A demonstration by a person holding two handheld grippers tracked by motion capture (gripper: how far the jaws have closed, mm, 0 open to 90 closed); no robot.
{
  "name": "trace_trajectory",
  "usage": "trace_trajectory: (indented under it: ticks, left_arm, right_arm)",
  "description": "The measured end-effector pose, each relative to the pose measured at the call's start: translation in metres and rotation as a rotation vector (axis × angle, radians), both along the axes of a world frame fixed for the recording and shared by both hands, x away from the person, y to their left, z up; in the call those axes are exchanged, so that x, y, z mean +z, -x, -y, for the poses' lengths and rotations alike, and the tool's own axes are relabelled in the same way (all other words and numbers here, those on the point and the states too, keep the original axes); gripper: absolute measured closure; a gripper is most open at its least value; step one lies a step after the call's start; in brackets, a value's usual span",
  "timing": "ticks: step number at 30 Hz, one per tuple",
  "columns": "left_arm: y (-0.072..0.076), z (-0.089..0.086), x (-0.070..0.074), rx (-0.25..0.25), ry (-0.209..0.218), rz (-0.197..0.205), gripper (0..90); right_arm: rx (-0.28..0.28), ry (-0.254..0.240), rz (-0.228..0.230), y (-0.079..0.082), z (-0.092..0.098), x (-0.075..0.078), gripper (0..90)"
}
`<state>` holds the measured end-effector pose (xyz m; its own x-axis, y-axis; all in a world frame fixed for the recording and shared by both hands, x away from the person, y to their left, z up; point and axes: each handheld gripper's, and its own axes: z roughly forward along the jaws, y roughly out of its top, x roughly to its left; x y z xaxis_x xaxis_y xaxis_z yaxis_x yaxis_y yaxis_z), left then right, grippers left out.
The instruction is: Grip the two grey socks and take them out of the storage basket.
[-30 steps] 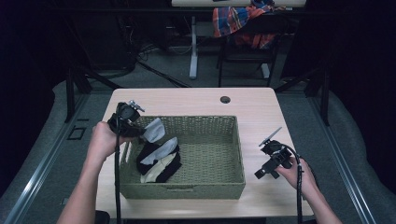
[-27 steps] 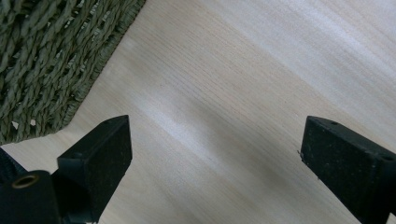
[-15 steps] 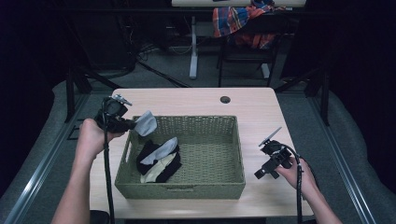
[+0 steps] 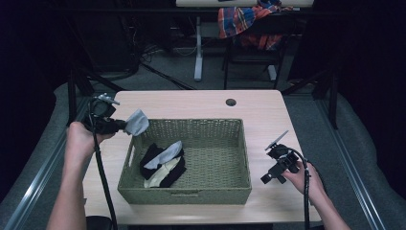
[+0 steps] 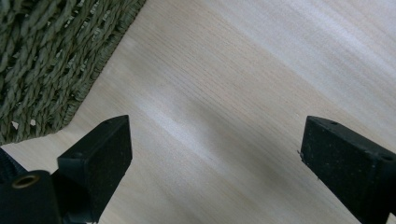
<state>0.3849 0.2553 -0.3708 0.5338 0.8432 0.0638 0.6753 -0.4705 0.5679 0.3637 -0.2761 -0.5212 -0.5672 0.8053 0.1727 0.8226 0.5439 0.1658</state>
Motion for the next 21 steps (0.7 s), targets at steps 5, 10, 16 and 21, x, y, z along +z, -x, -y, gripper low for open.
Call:
trace_trajectory:
  ticks: [5, 10, 16, 21]
  left_arm:
    - [0.001, -0.012, 0.001, 0.043, -0.009, 0.013, 86.1]
    - [0.000, -0.021, 0.000, 0.076, -0.006, 0.013, 86.1]
    - [-0.005, -0.039, -0.008, 0.129, 0.021, 0.011, 86.1]
    - [-0.007, -0.046, -0.014, 0.164, -0.002, 0.006, 86.1]
  right_arm:
    - [0.000, 0.002, 0.000, 0.000, 0.000, 0.000, 8.8]
    - [0.005, 0.004, -0.002, -0.001, 0.001, 0.000, 8.8]
    - [0.020, 0.015, -0.010, -0.001, 0.001, 0.001, 8.8]
    - [0.008, 0.003, -0.005, 0.000, 0.000, 0.000, 8.8]
